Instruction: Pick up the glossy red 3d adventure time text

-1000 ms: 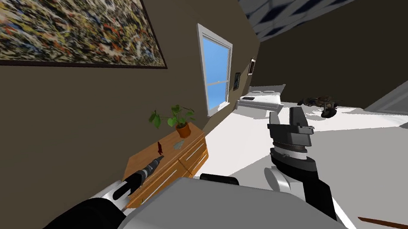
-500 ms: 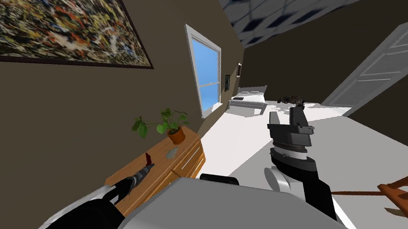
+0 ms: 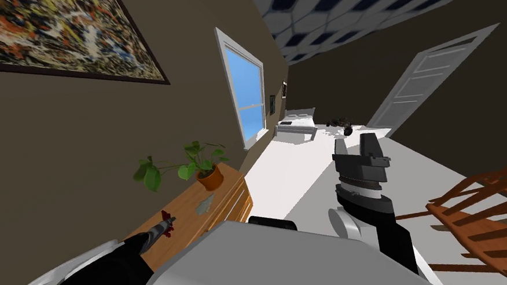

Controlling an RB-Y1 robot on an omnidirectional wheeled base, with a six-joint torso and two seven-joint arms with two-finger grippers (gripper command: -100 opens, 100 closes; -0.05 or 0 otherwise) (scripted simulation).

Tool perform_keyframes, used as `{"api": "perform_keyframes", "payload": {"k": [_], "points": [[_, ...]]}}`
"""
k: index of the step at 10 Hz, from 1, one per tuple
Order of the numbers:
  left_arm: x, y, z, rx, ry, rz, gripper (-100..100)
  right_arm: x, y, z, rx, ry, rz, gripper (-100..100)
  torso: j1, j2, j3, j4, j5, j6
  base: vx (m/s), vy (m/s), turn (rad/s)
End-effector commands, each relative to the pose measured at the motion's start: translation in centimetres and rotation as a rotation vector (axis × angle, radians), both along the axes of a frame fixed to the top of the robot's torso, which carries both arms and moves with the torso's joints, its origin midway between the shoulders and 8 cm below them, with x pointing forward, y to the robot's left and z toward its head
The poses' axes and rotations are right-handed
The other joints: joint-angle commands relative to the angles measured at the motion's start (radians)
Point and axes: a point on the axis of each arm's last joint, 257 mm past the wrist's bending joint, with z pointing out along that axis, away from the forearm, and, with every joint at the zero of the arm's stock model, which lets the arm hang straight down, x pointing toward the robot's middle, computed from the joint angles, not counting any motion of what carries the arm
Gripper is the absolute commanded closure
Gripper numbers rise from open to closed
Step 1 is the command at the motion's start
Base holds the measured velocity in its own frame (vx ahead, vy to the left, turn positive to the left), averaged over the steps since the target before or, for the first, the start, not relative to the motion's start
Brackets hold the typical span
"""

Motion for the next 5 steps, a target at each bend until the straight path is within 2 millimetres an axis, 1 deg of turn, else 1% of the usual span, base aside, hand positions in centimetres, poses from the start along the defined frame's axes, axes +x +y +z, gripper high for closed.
{"api": "perform_keyframes", "payload": {"k": [1, 2, 3, 4, 5], "points": [[-1.7, 1.7, 0.2, 0.029, 0.054, 0.029, -100, 0.0, 0.0, 0.0, 0.0, 0.0, 0.0, 0, 0.0, 0.0, 0.0, 0.0, 0.0, 0.0, 0.065, 0.069, -0.191], [-2.7, 2.6, 0.4, 0.043, 0.081, 0.043, -100, 0.0, 0.0, 0.0, 0.0, 0.0, 0.0, 0, 0.0, 0.001, 0.0, 0.0, 0.0, 0.0, 0.054, 0.062, -0.18], [-4.2, 3.8, 0.8, 0.065, 0.119, 0.064, -100, 0.0, 0.0, 0.0, 0.0, 0.0, 0.0, 0, -0.001, 0.001, 0.0, 0.0, 0.0, 0.0, 0.055, 0.076, -0.187], [-3.2, 3.1, 0.6, 0.052, 0.096, 0.051, -100, 0.0, 0.0, 0.0, 0.0, 0.0, 0.0, 0, 0.0, 0.001, 0.001, 0.0, 0.0, 0.0, 0.024, 0.042, -0.038], [-3.4, 3.3, 0.6, 0.055, 0.1, 0.054, 0, 0.0, 0.0, 0.0, 0.0, 0.0, 0.0, 0, -0.002, 0.003, 0.002, 0.001, 0.0, -0.001, 0.005, 0.008, 0.004]]}}
